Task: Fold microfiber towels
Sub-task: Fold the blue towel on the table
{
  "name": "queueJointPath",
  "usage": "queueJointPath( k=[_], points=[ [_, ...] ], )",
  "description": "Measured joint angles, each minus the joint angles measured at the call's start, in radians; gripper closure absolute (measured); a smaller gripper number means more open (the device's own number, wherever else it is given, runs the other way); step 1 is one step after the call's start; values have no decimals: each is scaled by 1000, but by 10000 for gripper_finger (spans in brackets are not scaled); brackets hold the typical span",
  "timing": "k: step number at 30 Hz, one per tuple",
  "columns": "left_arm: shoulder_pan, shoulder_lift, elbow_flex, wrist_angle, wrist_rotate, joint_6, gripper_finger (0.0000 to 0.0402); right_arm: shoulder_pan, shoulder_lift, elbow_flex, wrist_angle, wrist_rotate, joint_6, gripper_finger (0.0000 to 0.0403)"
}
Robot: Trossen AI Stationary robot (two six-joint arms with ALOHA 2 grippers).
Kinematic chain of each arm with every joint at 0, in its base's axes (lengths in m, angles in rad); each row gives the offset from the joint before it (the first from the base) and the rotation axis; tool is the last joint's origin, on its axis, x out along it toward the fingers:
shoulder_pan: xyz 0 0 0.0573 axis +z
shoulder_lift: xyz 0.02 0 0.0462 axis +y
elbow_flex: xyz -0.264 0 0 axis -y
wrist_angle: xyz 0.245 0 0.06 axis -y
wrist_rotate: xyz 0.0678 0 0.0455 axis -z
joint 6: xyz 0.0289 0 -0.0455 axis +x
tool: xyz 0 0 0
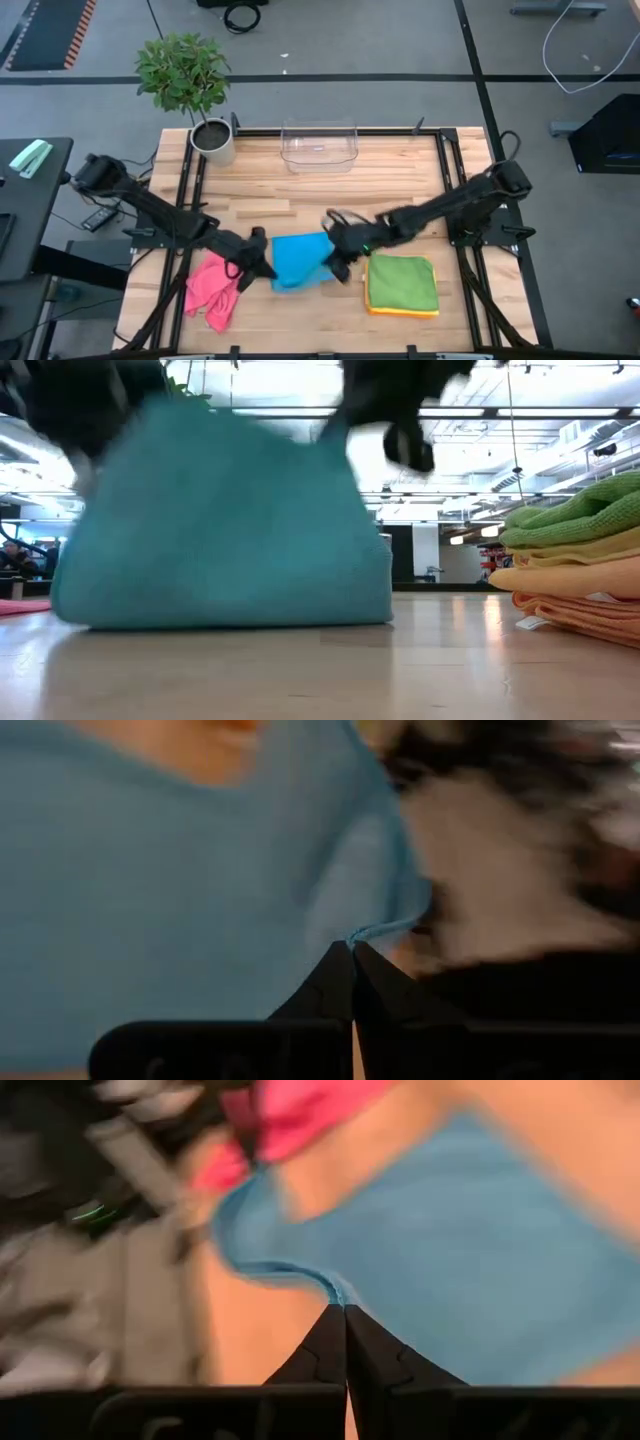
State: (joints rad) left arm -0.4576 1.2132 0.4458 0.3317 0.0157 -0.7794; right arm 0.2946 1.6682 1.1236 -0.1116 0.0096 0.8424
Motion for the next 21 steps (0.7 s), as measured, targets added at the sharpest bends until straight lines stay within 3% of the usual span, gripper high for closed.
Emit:
queueJointPath(
  k=[4, 8, 14, 21],
  points=[
    [43, -17, 1, -235, -164, -47, 397, -98, 95, -2, -32, 7, -3, 400],
    [111, 15, 0, -353, -228, -17, 396, -162, 173, -3, -65, -7, -3, 400],
    [205, 66, 1, -321, -233, 88, 397, -188, 210, -2, -75, 5, -31, 400],
    [256, 73, 1, -263, -232, 159, 391, -174, 176, 0, -172, 92, -3, 400]
  ],
)
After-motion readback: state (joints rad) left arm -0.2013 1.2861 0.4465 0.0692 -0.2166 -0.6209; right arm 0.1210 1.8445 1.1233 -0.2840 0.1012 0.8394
